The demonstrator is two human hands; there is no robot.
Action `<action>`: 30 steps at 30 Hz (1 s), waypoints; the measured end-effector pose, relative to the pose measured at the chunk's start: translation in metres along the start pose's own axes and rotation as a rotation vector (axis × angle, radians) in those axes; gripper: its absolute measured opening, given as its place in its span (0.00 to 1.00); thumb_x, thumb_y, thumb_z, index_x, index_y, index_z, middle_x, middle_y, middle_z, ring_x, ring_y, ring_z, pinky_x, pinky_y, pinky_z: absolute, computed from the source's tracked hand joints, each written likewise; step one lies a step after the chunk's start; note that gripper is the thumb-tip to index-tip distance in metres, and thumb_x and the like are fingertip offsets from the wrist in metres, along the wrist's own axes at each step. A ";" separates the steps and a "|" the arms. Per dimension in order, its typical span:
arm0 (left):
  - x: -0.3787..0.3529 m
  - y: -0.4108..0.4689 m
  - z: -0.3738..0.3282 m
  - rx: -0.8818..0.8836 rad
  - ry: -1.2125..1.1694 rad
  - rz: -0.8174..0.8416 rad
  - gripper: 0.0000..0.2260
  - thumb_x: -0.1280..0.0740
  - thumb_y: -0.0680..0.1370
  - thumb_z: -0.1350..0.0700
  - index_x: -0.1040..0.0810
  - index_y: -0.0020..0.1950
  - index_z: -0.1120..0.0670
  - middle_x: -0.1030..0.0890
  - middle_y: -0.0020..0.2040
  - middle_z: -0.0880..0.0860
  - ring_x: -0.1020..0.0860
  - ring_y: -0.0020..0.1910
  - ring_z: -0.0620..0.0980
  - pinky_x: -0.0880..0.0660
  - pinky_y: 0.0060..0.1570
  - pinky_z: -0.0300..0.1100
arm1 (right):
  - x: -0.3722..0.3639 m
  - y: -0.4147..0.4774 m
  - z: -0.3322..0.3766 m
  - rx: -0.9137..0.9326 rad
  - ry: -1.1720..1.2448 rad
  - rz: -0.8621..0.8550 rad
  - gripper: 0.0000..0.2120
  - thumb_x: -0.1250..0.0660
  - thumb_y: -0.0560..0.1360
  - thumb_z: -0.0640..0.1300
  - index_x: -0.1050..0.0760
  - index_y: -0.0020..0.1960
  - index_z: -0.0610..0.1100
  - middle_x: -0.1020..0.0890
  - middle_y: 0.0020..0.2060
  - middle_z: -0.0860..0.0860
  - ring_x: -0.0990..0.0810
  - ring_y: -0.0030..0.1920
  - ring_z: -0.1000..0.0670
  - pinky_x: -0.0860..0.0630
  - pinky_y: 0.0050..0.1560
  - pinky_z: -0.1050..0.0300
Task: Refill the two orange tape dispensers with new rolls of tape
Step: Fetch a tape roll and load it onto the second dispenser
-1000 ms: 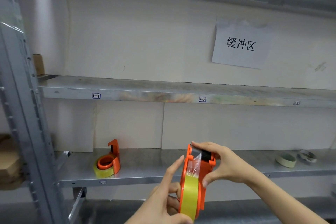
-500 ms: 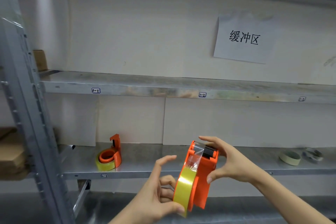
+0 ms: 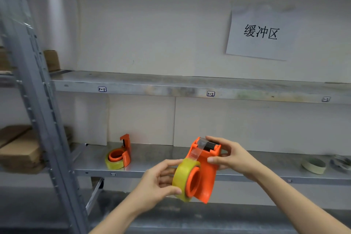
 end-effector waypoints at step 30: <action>0.118 0.156 0.194 0.202 0.401 -0.084 0.40 0.18 0.60 0.59 0.28 0.70 0.53 0.34 0.62 0.44 0.29 0.67 0.47 0.28 0.66 0.35 | -0.106 0.257 -0.099 -0.368 -0.184 -0.274 0.42 0.27 0.65 0.61 0.43 0.73 0.59 0.24 0.64 0.45 0.25 0.63 0.44 0.25 0.61 0.51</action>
Point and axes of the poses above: each hand's wrist, its own y-axis towards the middle knuckle, its own x-axis out of the back of the hand, z = x × y, the point moved 2 cm from there along y, towards the middle knuckle
